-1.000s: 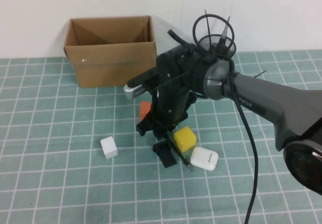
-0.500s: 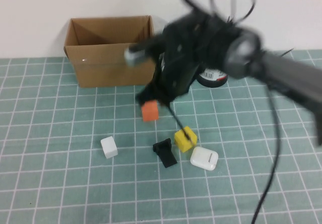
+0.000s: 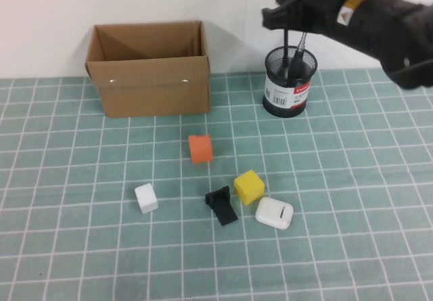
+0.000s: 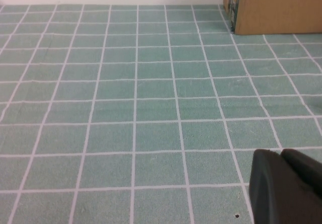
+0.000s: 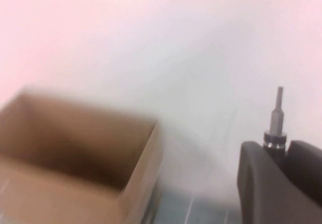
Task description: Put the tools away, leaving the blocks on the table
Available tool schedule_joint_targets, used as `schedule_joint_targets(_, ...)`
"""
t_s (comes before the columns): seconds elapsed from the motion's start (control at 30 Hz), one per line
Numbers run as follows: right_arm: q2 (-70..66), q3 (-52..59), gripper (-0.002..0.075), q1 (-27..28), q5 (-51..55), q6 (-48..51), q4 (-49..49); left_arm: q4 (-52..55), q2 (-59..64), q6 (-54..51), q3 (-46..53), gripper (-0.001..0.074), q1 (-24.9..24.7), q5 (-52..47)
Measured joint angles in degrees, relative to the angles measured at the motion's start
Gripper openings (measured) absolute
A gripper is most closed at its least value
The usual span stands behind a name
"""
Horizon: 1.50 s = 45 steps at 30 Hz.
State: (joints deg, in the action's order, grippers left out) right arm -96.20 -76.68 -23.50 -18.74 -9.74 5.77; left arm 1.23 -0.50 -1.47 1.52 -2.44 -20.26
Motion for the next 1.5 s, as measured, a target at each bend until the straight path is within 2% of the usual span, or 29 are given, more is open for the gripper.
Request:
schedule_joint_targets(0.23, -9.2, -0.9, -0.0006, 1.7, -15.8, 4.5, -5.8, 0.1, 0.0, 0.0, 0.0, -0.0004, 0.0, 0.0)
schedule_joint_targets(0.37, -13.2, -2.6, -0.0006, 2.0, -16.3, 4.9, -10.4, 0.1, 0.0, 0.0, 0.0, -0.0004, 0.0, 0.0)
schedule_joint_targets(0.63, -17.1, -3.5, 0.0007, 2.4, -17.5, 9.1, -11.5, 0.1, 0.0, 0.0, 0.0, -0.0004, 0.0, 0.0)
schedule_joint_targets(0.73, -17.2, -3.6, 0.0099, 2.4, -14.9, 9.1, -11.6, 0.1, 0.0, 0.0, 0.0, -0.0004, 0.0, 0.0)
schedule_joint_targets(0.9, -16.0, -4.5, 0.0364, 2.4, -8.3, 9.1, -11.5, 0.1, 0.0, 0.0, 0.0, -0.0004, 0.0, 0.0)
schedule_joint_targets(0.97, -14.6, -4.5, 0.04, 2.4, -5.9, 9.7, -11.4, 0.1, 0.0, 0.0, 0.0, -0.0004, 0.0, 0.0)
schedule_joint_targets(1.1, -9.9, -4.5, 0.0371, 2.3, 1.0, 9.7, -11.6, 0.1, 0.0, 0.0, 0.0, -0.0004, 0.0, 0.0)
schedule_joint_targets(1.17, -5.9, -4.5, 0.0318, 2.3, 8.0, 10.0, -11.6, 0.1, 0.0, 0.0, 0.0, -0.0004, 0.0, 0.0)
schedule_joint_targets(1.23, -1.0, -4.5, 0.0227, 2.3, 16.2, 10.6, -11.4, 0.1, 0.0, 0.0, 0.0, -0.0004, 0.0, 0.0)
schedule_joint_targets(1.37, 8.6, -4.5, -0.0013, 2.3, 35.9, 13.2, -11.3, 0.1, 0.0, 0.0, 0.0, -0.0004, 0.0, 0.0)
schedule_joint_targets(1.5, 16.2, -4.5, -0.0005, 2.3, 48.9, 13.0, -11.9, 0.1, 0.0, 0.0, 0.0, -0.0004, 0.0, 0.0)
